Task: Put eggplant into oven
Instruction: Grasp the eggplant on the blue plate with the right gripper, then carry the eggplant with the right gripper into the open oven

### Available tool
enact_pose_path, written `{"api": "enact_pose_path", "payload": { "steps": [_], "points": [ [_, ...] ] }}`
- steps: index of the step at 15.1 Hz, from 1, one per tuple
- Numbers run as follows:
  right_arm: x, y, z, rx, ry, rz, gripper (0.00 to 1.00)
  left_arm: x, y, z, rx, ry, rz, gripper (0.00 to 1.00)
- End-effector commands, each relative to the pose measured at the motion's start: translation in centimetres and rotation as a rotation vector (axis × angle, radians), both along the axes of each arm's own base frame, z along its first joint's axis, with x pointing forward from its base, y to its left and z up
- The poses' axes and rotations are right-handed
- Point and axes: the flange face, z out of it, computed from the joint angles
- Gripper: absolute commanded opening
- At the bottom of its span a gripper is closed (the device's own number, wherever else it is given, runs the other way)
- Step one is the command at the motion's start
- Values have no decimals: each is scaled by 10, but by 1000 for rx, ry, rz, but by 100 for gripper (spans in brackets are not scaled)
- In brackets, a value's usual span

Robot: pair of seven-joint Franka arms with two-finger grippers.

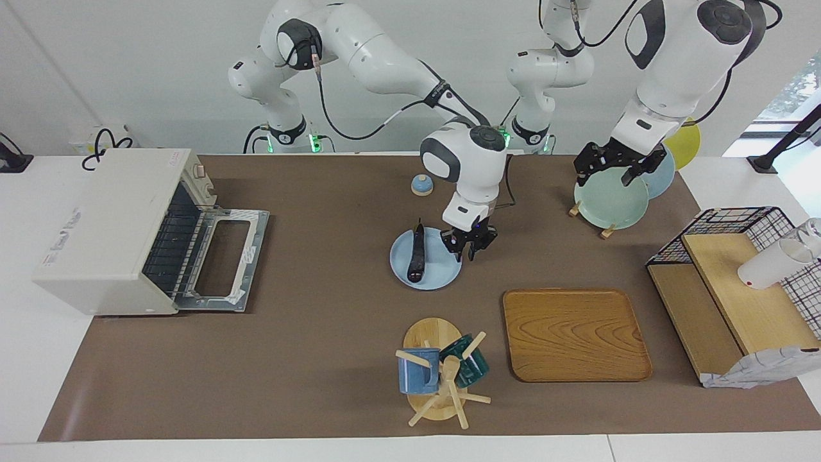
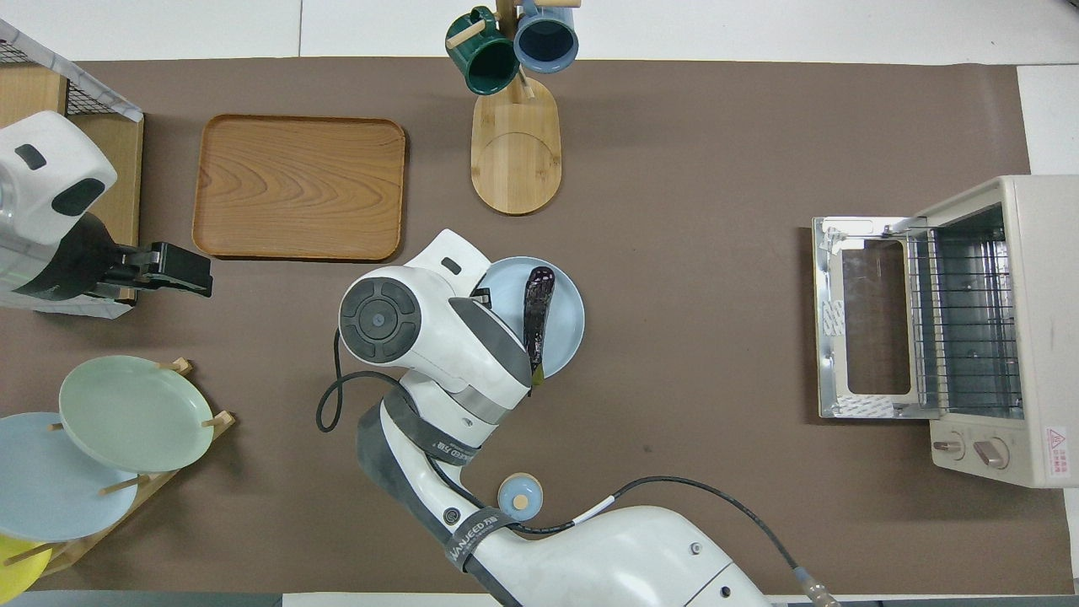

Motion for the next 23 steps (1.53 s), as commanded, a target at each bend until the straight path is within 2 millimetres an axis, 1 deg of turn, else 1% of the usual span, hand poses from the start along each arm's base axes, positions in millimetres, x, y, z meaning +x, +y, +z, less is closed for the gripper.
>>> {"api": "enact_pose_path", "payload": {
  "steps": [1,2,3,4,5,6,8,9,10,11,12,13,14,16,17,18,20,21,22,23],
  "points": [
    [-13,-10,-8,-7,-10,33,33,6,10,10,13,-10,33,100],
    [-14,-14,-15,-7,-8,33,33,7,10,10,12,-11,33,100],
    [-17,-16,-14,-3,-11,34,32,7,10,10,12,-13,33,100],
    [-17,-16,-16,-6,-7,35,28,7,10,10,14,-10,39,100],
    [-18,-17,-16,-9,-4,35,13,7,10,10,16,-10,50,100],
    [-18,-17,-16,-16,0,34,0,6,10,9,19,-7,60,100],
    [-17,-18,-12,-53,-10,54,0,5,10,8,20,-1,64,100],
    [-15,-22,-7,-108,-14,86,0,5,10,8,21,1,65,100],
    [-10,-27,10,-168,-20,125,0,4,10,9,21,-1,65,100],
    [-6,-34,22,-217,-11,139,0,4,10,8,21,1,64,100],
    [0,-46,38,-245,0,134,0,4,10,8,21,1,64,100],
    [13,-70,50,-266,23,135,0,3,10,8,21,1,64,100],
    [24,-97,56,-300,57,141,0,3,11,9,21,-1,64,100],
    [44,-145,65,-351,84,108,0,3,12,10,21,-4,64,100],
    [48,-169,70,-369,97,79,0,4,13,9,20,-4,68,100],
    [51,-197,74,-370,115,48,0,5,16,9,20,-5,73,100],
    [54,-274,77,-361,170,35,0,5,16,8,21,-2,74,100],
    [56,-312,82,-337,171,38,0,5,16,8,21,-2,73,100],
    [53,-340,88,-327,178,38,0,5,16,8,21,-2,74,100],
    [48,-361,94,-320,191,31,0,5,16,8,21,-2,74,100]
  ]
}}
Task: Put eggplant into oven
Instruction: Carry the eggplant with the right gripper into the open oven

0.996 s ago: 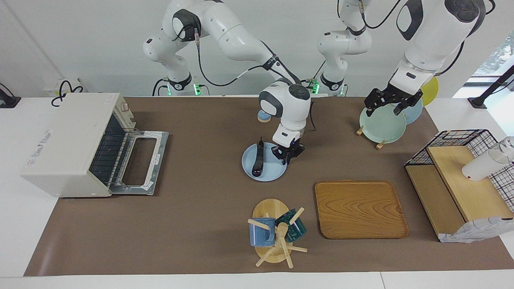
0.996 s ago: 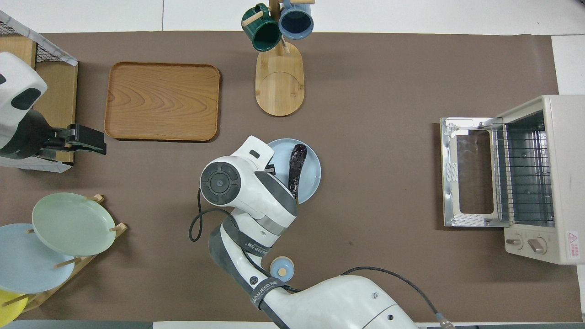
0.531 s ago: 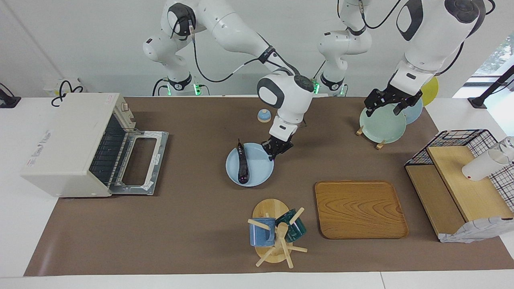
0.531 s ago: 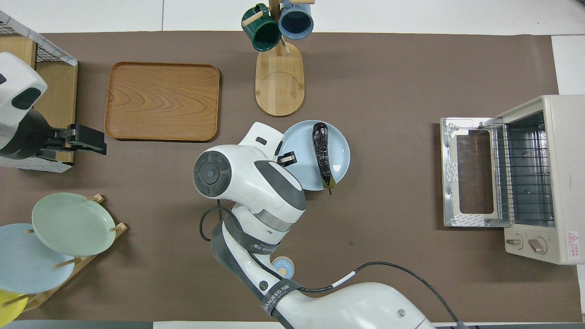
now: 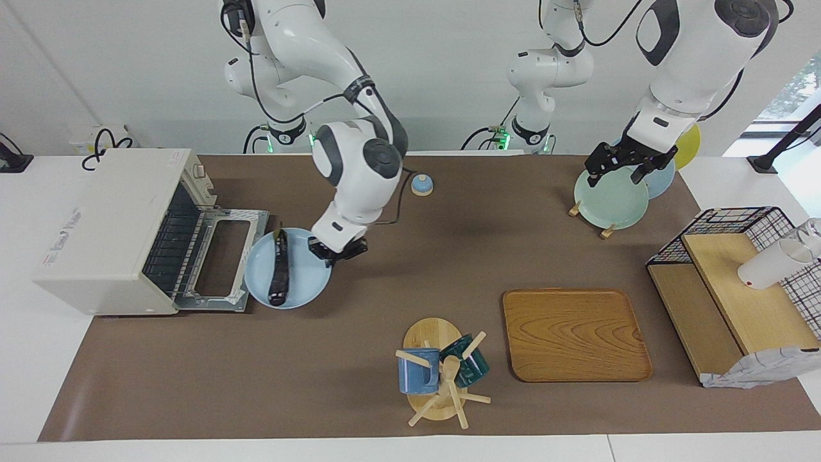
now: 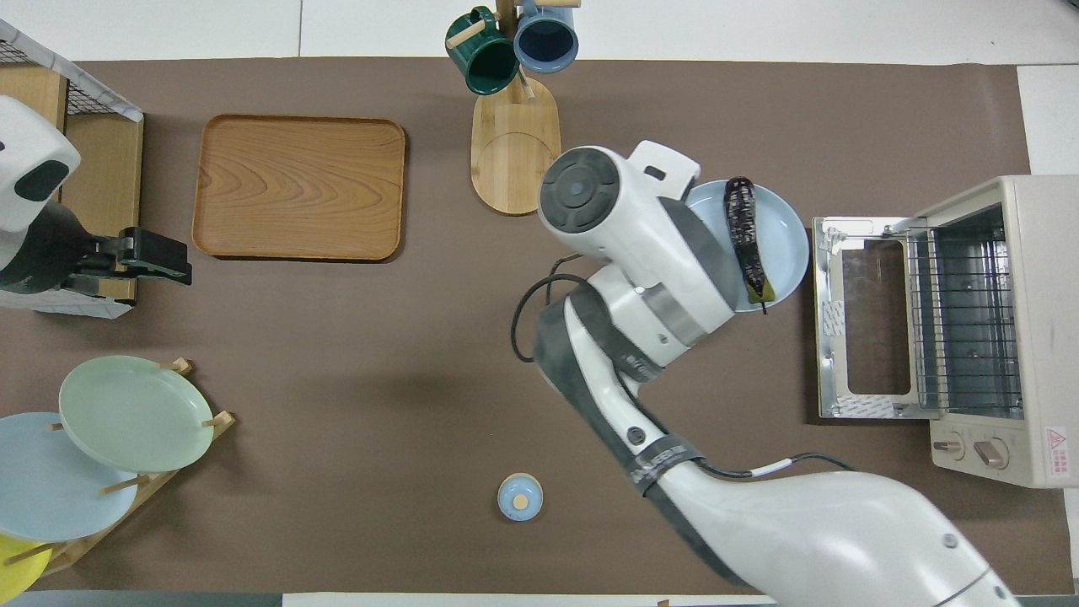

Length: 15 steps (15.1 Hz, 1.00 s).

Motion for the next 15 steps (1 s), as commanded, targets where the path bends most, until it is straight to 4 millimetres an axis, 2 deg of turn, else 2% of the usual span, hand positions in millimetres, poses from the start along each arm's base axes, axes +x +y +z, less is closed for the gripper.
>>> {"api": "enact_pose_path", "payload": {
  "steps": [1,3,5,7,9,13,15],
  "points": [
    [-32,-67,18,30,16,-2,0,1,2,3,20,7,9,100],
    [-44,-85,17,38,29,-10,0,1,2,3,20,7,9,100],
    [-53,-120,20,48,35,-48,0,0,1,3,20,9,6,100],
    [-57,-150,10,63,42,-53,0,0,1,2,20,10,6,100],
    [-66,-160,-1,71,44,-61,0,0,2,3,20,7,8,100],
    [-68,-176,0,72,66,-53,0,0,2,4,19,1,8,100],
    [-66,-211,-1,84,74,-45,0,0,1,3,20,3,6,100]
  ]
}}
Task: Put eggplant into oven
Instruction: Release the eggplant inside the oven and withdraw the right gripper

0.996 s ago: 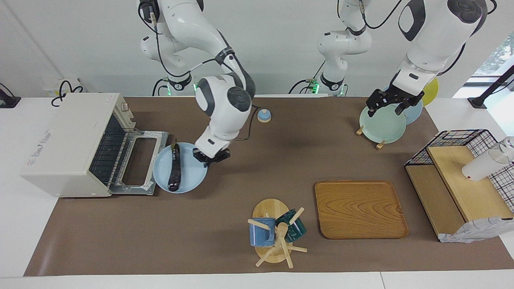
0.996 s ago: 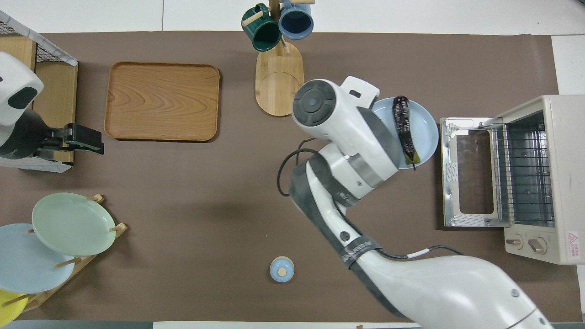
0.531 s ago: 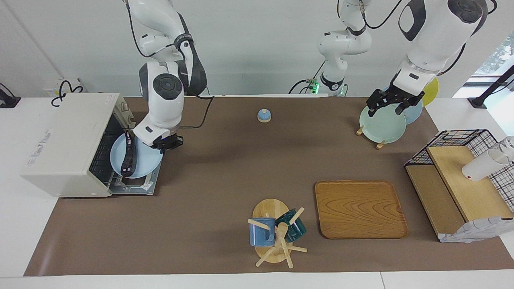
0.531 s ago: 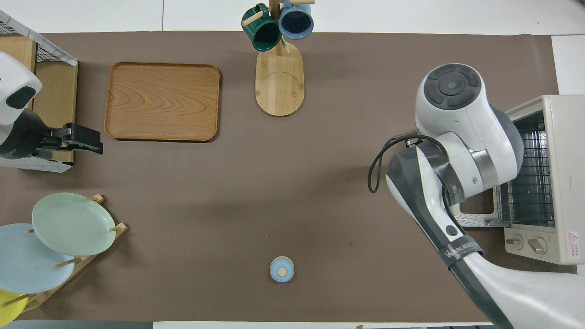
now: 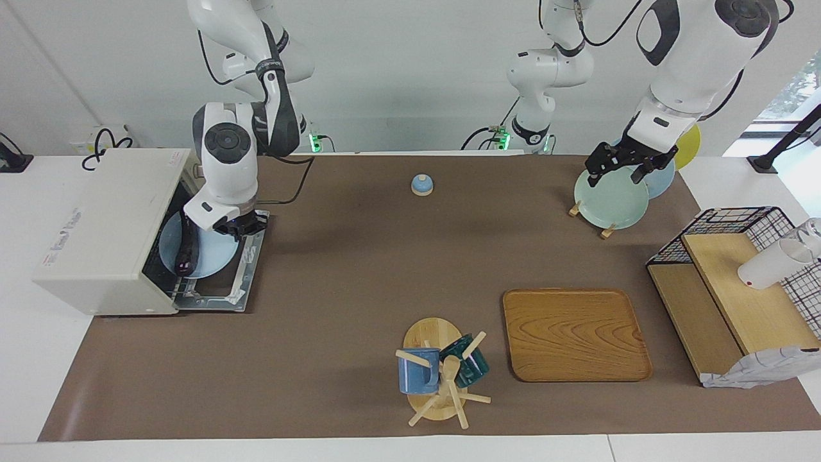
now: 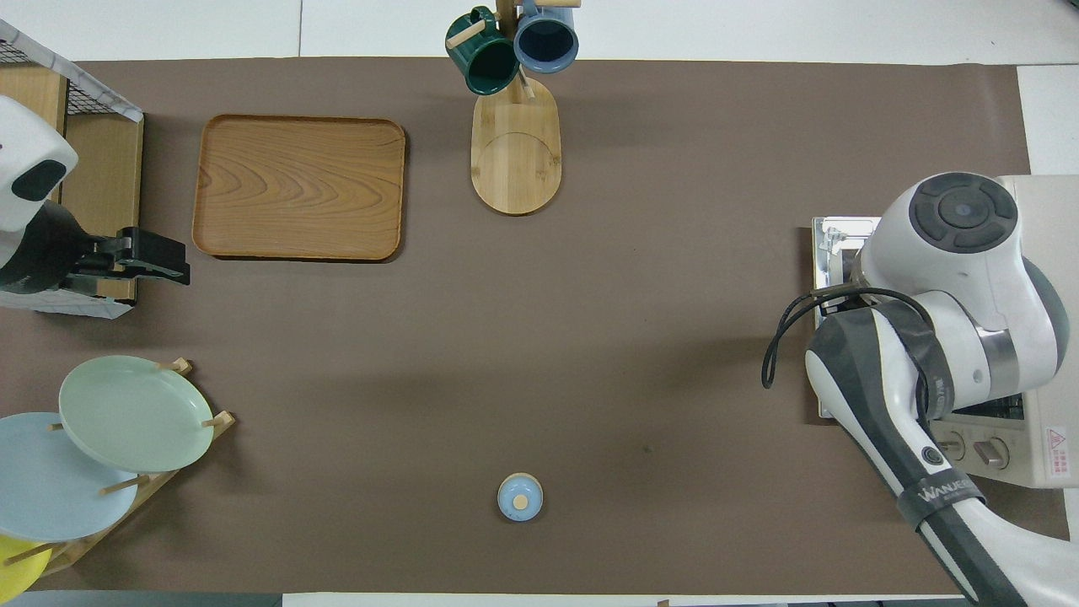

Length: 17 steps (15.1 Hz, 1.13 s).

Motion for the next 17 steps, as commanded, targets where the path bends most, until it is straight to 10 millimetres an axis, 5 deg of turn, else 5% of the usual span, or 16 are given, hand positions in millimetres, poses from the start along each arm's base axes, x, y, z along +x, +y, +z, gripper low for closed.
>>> {"api": "enact_pose_path", "payload": {
  "steps": [1,6,9,11,15,17],
  "points": [
    [-6,-45,5,15,-4,23,0,0,2,3,19,2,8,100],
    [-12,-59,-4,28,2,-9,0,0,2,3,19,2,7,100],
    [-10,-62,-2,64,-3,-36,41,0,2,3,19,2,8,100],
    [-9,-61,1,89,2,-47,45,0,2,3,19,2,8,100],
    [14,-21,57,120,-20,-23,43,0,2,3,19,2,8,100],
    [18,-2,48,169,-58,-13,17,0,2,3,19,2,8,100]
  ]
}}
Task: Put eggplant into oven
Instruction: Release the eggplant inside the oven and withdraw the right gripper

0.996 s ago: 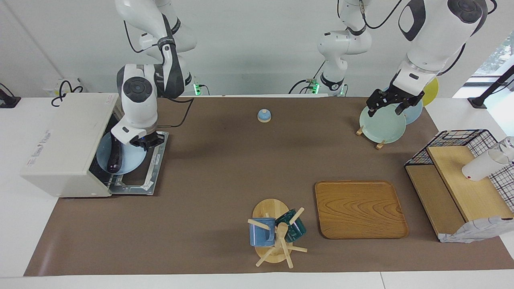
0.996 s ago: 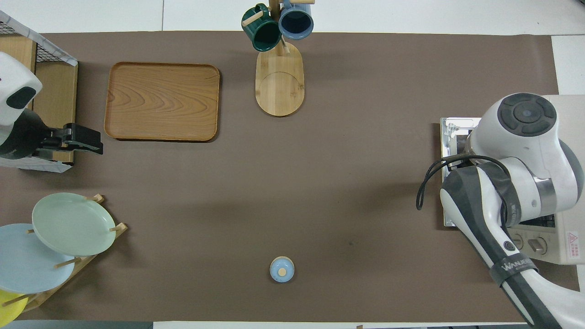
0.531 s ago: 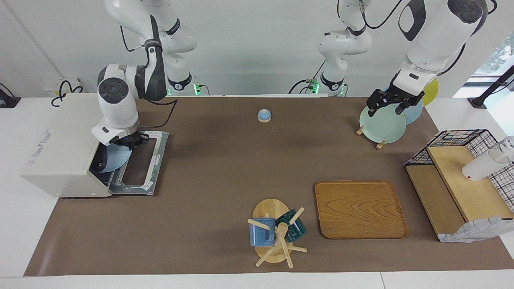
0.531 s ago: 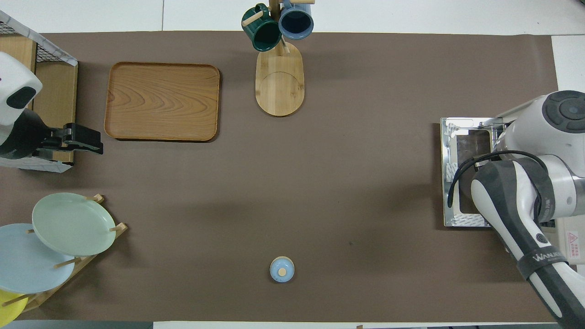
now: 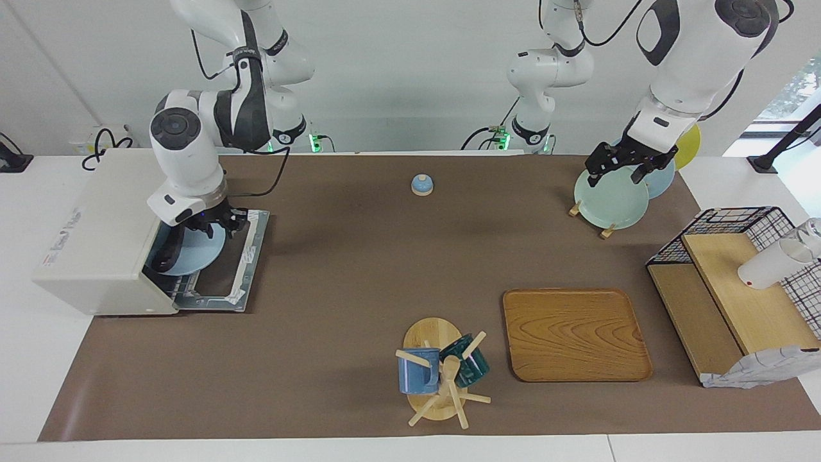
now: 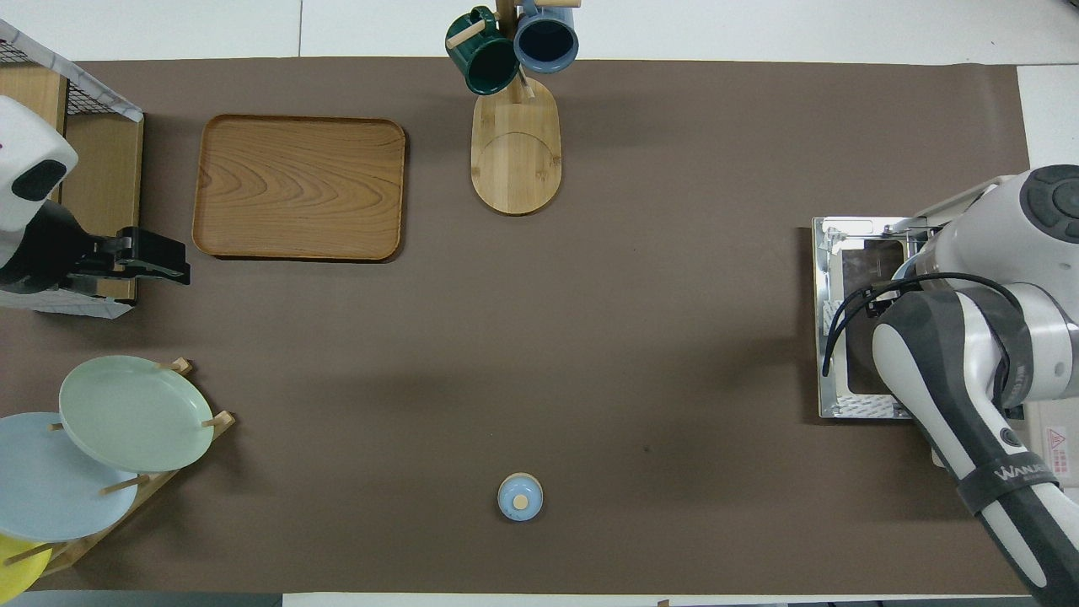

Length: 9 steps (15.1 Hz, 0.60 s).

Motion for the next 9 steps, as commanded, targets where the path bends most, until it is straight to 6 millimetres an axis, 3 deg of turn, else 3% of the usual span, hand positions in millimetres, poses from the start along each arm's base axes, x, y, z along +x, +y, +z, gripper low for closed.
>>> {"api": "enact_pose_path", "payload": {
  "steps": [1,3,6,9],
  "points": [
    [0,21,-17,71,-50,15,9,0,2,3,19,2,8,100],
    [-4,39,-43,78,-85,-38,0,0,2,3,19,2,7,100],
    [-15,56,-65,81,-102,-109,0,0,2,3,19,2,8,100],
    [-18,58,-100,73,-83,-125,0,0,2,3,19,2,8,100]
  ]
}}
